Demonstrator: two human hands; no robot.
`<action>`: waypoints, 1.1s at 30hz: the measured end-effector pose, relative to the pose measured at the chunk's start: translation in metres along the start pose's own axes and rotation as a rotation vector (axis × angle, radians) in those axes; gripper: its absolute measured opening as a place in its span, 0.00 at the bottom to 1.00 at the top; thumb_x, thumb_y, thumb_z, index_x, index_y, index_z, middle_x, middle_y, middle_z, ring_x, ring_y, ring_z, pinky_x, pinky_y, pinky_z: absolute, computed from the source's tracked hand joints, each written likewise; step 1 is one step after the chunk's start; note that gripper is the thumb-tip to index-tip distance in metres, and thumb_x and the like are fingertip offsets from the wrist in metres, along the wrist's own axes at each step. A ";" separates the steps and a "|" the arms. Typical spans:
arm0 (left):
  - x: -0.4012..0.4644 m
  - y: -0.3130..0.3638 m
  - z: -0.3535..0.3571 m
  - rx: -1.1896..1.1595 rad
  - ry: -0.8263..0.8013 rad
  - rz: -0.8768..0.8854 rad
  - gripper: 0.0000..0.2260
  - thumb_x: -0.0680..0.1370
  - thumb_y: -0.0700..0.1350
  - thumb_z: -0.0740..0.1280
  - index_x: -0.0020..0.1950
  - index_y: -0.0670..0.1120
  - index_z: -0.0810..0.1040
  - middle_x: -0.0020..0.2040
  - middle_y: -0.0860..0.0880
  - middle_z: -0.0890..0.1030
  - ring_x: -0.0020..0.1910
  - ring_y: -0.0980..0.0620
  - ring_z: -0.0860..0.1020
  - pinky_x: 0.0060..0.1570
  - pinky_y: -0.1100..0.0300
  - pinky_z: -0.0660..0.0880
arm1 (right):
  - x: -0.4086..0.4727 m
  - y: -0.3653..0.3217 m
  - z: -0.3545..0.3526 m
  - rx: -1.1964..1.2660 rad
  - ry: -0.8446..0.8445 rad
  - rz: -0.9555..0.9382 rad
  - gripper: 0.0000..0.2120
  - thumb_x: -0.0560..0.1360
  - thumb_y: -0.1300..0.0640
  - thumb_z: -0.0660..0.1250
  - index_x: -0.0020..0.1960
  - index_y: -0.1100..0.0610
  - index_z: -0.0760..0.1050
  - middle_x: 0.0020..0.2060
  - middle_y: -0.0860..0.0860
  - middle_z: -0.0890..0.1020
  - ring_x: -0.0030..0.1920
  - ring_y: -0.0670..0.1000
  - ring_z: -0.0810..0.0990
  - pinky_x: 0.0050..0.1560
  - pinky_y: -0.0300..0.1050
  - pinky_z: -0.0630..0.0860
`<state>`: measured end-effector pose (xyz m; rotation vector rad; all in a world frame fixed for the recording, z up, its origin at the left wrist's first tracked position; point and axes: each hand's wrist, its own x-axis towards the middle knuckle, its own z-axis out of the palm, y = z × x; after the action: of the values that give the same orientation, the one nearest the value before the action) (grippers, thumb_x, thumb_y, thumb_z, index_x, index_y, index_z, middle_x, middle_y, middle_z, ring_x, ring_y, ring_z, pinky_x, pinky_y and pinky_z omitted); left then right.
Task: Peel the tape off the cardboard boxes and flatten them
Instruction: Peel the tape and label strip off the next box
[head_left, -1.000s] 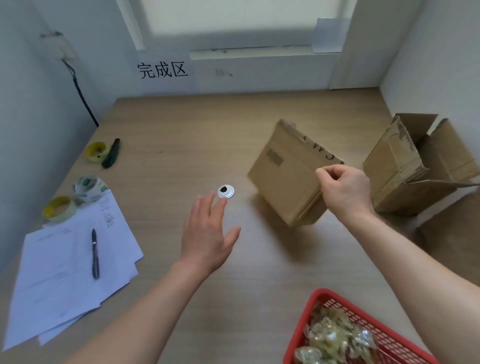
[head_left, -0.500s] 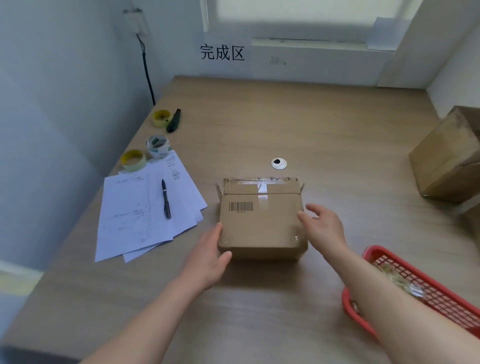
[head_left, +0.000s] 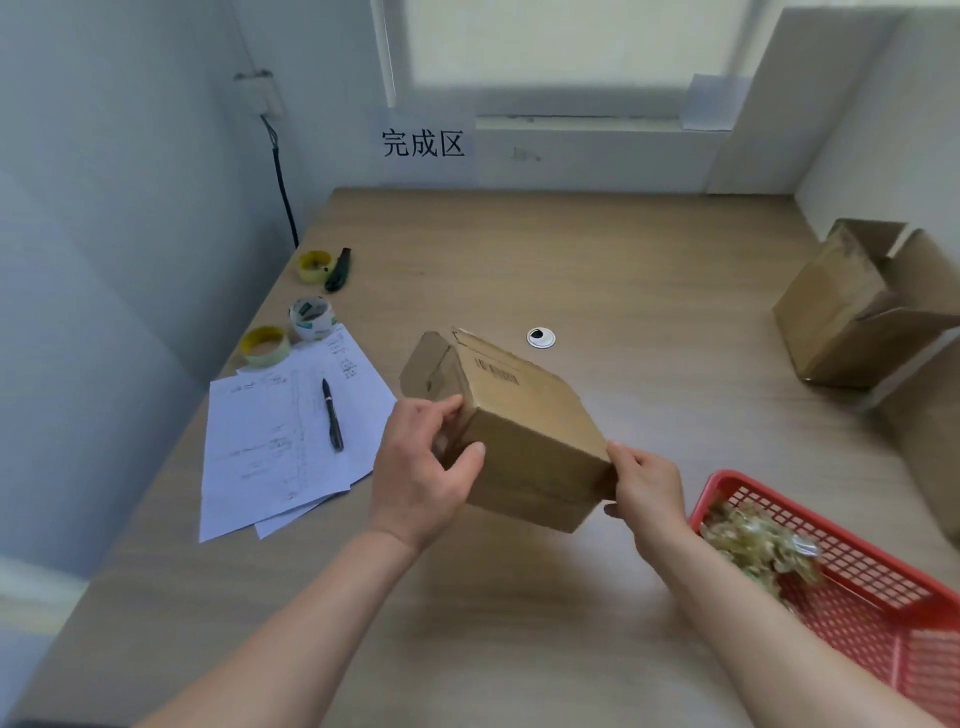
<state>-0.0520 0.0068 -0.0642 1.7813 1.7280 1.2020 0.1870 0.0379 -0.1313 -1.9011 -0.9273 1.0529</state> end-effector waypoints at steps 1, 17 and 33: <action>0.007 0.009 -0.003 0.013 0.016 0.057 0.21 0.71 0.49 0.72 0.63 0.46 0.80 0.50 0.51 0.73 0.49 0.52 0.75 0.51 0.65 0.72 | -0.001 -0.004 0.000 0.042 -0.039 0.047 0.21 0.80 0.48 0.61 0.42 0.65 0.78 0.37 0.55 0.78 0.44 0.64 0.82 0.37 0.55 0.79; -0.004 0.026 0.051 0.137 -0.388 0.443 0.24 0.68 0.54 0.73 0.60 0.43 0.83 0.62 0.48 0.79 0.65 0.45 0.73 0.65 0.47 0.68 | -0.039 -0.036 -0.028 0.273 -0.351 -0.228 0.09 0.79 0.56 0.67 0.51 0.48 0.86 0.47 0.50 0.87 0.47 0.49 0.85 0.44 0.42 0.78; 0.029 0.002 0.025 0.312 -0.622 0.102 0.29 0.74 0.64 0.69 0.74 0.64 0.67 0.81 0.60 0.53 0.79 0.58 0.42 0.75 0.38 0.43 | -0.018 -0.038 -0.024 0.145 -0.289 -0.354 0.12 0.80 0.56 0.66 0.48 0.41 0.85 0.48 0.45 0.87 0.52 0.46 0.84 0.55 0.46 0.79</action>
<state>-0.0350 0.0406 -0.0677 2.1405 1.5070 0.3379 0.1923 0.0334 -0.0836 -1.4223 -1.2599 1.1569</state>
